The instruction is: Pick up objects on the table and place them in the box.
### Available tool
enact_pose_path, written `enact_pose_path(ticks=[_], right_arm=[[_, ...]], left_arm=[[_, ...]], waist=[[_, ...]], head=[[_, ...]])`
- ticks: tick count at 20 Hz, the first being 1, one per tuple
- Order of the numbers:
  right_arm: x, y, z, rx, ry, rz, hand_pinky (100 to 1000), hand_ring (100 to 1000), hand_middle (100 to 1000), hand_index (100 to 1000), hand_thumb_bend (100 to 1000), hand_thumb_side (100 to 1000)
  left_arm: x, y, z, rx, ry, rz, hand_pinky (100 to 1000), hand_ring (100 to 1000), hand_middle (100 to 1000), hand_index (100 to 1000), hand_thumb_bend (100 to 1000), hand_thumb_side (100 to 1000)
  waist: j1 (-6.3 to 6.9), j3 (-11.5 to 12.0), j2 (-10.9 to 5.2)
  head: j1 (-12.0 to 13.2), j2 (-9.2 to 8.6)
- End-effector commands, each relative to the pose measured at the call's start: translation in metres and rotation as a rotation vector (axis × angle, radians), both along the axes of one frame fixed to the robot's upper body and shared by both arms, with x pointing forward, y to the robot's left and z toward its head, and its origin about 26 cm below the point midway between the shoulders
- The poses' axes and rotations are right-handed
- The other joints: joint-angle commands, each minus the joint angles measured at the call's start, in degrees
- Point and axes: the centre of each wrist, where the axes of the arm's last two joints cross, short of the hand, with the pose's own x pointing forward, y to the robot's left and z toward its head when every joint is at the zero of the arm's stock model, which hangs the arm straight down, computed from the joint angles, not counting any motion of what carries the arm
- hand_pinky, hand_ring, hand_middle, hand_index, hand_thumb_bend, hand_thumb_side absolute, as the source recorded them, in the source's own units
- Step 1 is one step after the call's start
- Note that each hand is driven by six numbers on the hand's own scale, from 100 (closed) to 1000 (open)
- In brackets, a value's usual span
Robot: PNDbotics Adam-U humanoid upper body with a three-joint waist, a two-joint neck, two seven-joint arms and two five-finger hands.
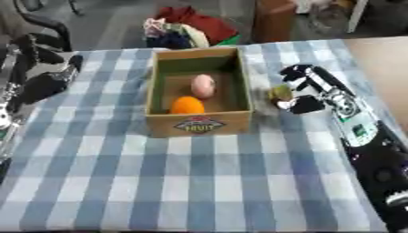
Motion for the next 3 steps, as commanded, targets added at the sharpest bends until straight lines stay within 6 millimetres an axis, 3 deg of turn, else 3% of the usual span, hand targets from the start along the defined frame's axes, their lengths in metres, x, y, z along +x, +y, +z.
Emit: enact_pose_path(ticks=[1, 3], right_arm=[[0.0054, -0.0048, 0.0069, -0.026, -0.035, -0.070, 680, 819, 687, 818, 423, 153], [0.0052, -0.0066, 0.0017, -0.045, -0.032, -0.110, 682, 820, 690, 817, 419, 147]], left_arm=[[-0.0014, 0.0030, 0.0109, 0.004, -0.034, -0.001, 678, 561, 616, 671, 392, 160], [-0.0018, 0.0030, 0.0106, 0.005, -0.032, -0.003, 678, 560, 616, 670, 392, 160]], waist=[[0.00, 0.17, -0.73], [0.00, 0.29, -0.73]], head=[[-0.12, -0.36], [-0.13, -0.47]])
